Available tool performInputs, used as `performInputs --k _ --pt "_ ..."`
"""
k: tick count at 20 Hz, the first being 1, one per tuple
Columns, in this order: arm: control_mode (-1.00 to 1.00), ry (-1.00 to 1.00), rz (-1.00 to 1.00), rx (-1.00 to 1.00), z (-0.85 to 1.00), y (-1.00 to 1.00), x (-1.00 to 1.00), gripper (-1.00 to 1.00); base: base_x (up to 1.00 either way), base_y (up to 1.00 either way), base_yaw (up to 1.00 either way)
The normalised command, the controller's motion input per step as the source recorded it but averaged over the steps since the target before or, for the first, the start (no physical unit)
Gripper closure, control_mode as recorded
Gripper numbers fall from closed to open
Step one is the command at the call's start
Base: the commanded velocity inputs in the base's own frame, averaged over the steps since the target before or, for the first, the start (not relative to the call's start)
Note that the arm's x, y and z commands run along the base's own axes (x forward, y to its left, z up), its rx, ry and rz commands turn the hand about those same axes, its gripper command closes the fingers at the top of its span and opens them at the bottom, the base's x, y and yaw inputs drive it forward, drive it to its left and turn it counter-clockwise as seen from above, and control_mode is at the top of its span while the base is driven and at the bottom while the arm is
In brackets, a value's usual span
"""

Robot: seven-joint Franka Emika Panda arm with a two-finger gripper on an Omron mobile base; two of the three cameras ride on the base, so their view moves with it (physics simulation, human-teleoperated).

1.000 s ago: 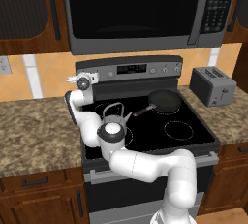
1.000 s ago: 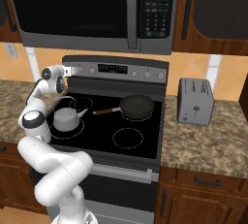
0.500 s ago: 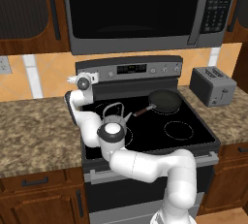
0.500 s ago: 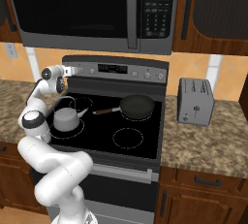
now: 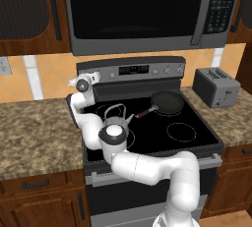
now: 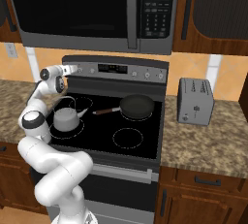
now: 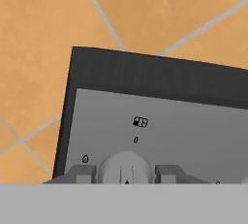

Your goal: Pick the kettle from the counter and place it on a stove burner. Then turn the burner on.

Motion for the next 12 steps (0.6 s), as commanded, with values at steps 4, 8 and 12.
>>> performInputs --k 4,8,12 --pt "-1.00 0.00 0.13 -0.30 0.00 0.01 0.00 1.00 0.00 0.00 0.00" --pt "-1.00 0.00 0.12 -0.30 0.00 0.03 0.00 1.00 0.00 0.00 0.00" --pt "-1.00 0.00 0.11 -0.25 0.00 0.00 0.00 1.00 0.00 0.00 0.00"
